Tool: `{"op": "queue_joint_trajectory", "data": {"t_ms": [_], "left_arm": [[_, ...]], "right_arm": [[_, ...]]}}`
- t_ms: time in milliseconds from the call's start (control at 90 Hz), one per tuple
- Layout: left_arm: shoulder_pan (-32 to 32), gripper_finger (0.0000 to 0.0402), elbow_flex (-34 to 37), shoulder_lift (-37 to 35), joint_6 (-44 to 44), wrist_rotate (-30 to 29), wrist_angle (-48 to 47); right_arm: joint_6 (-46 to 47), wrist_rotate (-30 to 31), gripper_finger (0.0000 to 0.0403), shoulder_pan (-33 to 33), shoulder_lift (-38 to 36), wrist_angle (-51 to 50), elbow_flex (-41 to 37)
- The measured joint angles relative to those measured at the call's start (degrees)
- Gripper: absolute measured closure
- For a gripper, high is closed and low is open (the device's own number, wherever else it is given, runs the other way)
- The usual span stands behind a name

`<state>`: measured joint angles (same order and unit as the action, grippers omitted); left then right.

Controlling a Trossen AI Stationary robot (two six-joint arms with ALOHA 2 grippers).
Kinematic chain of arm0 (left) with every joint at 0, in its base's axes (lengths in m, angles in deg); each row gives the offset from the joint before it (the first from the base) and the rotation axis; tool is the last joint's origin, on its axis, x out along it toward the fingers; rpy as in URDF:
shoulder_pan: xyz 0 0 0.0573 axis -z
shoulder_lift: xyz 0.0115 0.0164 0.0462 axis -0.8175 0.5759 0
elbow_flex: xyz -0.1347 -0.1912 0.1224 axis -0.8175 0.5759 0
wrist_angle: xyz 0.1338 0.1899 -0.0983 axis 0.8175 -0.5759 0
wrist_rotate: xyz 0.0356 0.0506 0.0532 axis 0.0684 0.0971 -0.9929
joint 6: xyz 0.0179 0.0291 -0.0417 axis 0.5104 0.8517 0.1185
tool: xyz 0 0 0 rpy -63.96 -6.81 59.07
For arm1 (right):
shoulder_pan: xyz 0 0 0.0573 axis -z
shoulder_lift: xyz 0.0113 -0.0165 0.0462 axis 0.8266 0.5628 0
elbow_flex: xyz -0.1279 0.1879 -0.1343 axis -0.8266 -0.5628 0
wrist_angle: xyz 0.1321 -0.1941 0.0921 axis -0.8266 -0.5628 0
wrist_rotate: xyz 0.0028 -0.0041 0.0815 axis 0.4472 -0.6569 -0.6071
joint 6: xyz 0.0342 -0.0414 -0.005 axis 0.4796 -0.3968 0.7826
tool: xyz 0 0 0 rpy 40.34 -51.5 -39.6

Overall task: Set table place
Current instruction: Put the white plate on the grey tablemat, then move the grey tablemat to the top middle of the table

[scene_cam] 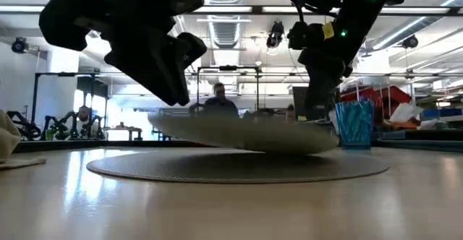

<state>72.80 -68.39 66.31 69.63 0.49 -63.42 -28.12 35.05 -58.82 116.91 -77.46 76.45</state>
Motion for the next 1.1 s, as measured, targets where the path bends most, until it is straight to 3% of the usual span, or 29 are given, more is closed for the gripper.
{"op": "queue_joint_trajectory", "data": {"t_ms": [256,400,544,744,1100], "left_arm": [[0.0,0.0221,0.0,-0.3,-1.6,-1.8,-1.9],[-0.2,0.0195,0.0,-1.8,-7.4,-7.2,-16.7],[-1.9,0.019,0.4,-3.8,-15.9,-12.3,-27.1],[-9.9,0.0206,5.1,-5.0,-18.5,-4.4,-21.4],[-19.3,0.0219,12.7,-5.0,-14.8,-2.5,-13.1]], "right_arm": [[0.7,-1.4,0.0403,0.0,0.0,-0.3,0.0],[3.3,-9.1,0.0403,-0.1,0.1,-0.9,-0.4],[4.8,-11.2,0.0403,-0.3,0.4,-5.3,-0.8],[4.5,-18.3,0.0403,0.2,2.3,-7.8,-1.3],[1.9,-20.0,0.0403,0.4,12.1,-6.2,-1.3]]}}
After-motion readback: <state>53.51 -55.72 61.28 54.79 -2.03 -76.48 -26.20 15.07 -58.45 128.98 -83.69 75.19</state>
